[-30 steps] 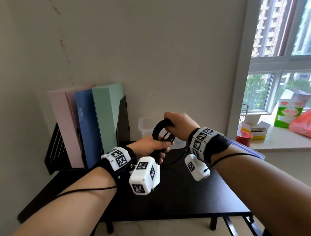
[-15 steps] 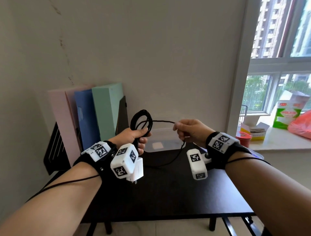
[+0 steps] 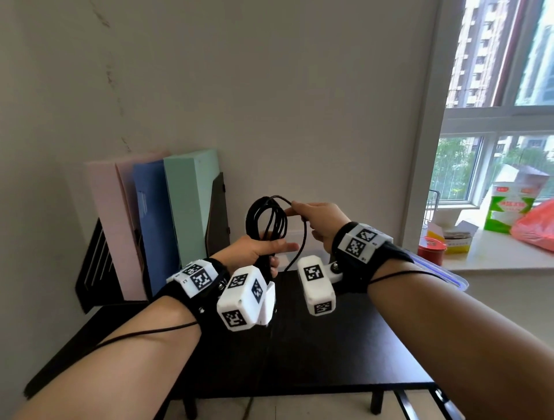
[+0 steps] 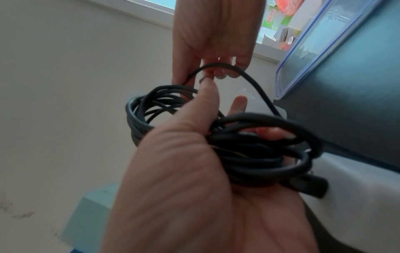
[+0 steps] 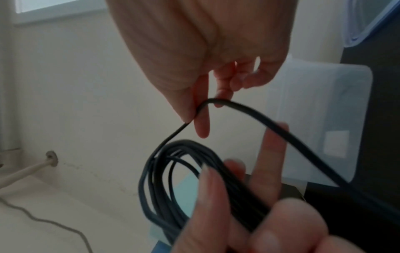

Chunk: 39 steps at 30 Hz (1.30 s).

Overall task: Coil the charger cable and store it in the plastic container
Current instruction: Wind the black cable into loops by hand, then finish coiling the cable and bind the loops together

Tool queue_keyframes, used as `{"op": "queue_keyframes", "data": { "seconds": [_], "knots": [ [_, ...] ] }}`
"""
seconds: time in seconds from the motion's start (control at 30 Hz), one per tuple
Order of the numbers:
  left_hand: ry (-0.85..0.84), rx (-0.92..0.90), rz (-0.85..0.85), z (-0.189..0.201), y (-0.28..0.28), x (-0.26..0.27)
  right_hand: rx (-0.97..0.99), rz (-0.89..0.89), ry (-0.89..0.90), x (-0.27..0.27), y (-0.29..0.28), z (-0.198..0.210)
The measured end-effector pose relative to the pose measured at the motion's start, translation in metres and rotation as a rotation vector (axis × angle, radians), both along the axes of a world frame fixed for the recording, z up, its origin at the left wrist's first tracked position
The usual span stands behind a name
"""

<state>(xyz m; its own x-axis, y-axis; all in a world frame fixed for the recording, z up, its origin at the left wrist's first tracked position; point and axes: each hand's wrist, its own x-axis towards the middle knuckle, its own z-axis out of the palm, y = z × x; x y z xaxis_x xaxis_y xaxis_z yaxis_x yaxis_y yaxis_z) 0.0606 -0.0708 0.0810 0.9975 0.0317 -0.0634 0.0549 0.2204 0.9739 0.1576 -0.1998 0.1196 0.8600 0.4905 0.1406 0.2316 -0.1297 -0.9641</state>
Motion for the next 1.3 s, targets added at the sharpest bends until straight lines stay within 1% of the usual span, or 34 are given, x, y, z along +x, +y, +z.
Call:
{"op": "queue_keyframes", "data": {
  "seconds": [0.1,0.17,0.27,0.37,0.43,0.5,0.6,0.73,0.83,0.87,0.93,1.0,1.07,1.13,1.2,1.3],
  "knots": [
    [-0.013,-0.035,-0.039,0.004,-0.007,0.002,-0.021,0.012,-0.015,-0.002,0.002,0.0],
    [-0.036,-0.046,-0.024,0.007,-0.012,0.001,-0.009,0.026,0.007,-0.005,0.005,0.0],
    [-0.069,0.026,0.032,0.009,-0.014,0.004,-0.002,0.055,0.035,-0.006,0.006,-0.003],
    [-0.089,0.098,0.076,0.011,-0.009,0.005,-0.028,0.189,0.154,-0.011,0.003,-0.013],
    [-0.081,0.091,0.114,0.014,-0.007,0.004,-0.064,0.316,0.266,-0.016,0.0,-0.024],
    [-0.084,0.06,0.176,0.015,0.0,0.003,-0.116,0.441,0.325,-0.02,-0.002,-0.036],
    [-0.127,0.003,0.231,0.014,0.014,0.008,-0.272,0.566,0.336,-0.028,-0.011,-0.046],
    [-0.148,0.005,0.291,0.008,0.031,0.013,-0.46,0.689,0.278,-0.031,-0.018,-0.054],
    [-0.125,0.021,0.334,0.004,0.038,0.014,-0.564,0.654,0.225,-0.032,-0.015,-0.057],
    [-0.111,0.036,0.357,0.003,0.039,0.014,-0.581,0.628,0.179,-0.031,-0.014,-0.057],
    [-0.084,0.017,0.371,0.002,0.038,0.011,-0.602,0.517,-0.029,-0.028,-0.012,-0.054],
    [-0.039,-0.032,0.388,-0.001,0.039,0.01,-0.599,0.34,-0.276,-0.021,-0.011,-0.05],
    [-0.048,-0.016,0.417,-0.001,0.034,0.008,-0.57,0.22,-0.4,-0.015,-0.012,-0.046],
    [-0.051,0.066,0.439,0.0,0.032,0.007,-0.59,0.146,-0.455,-0.007,-0.014,-0.043],
    [-0.024,0.107,0.475,0.0,0.035,0.007,-0.624,0.106,-0.489,0.001,-0.017,-0.04],
    [0.009,0.215,0.556,-0.002,0.043,0.007,-0.479,0.198,-0.411,0.008,-0.025,-0.031]
  ]
}}
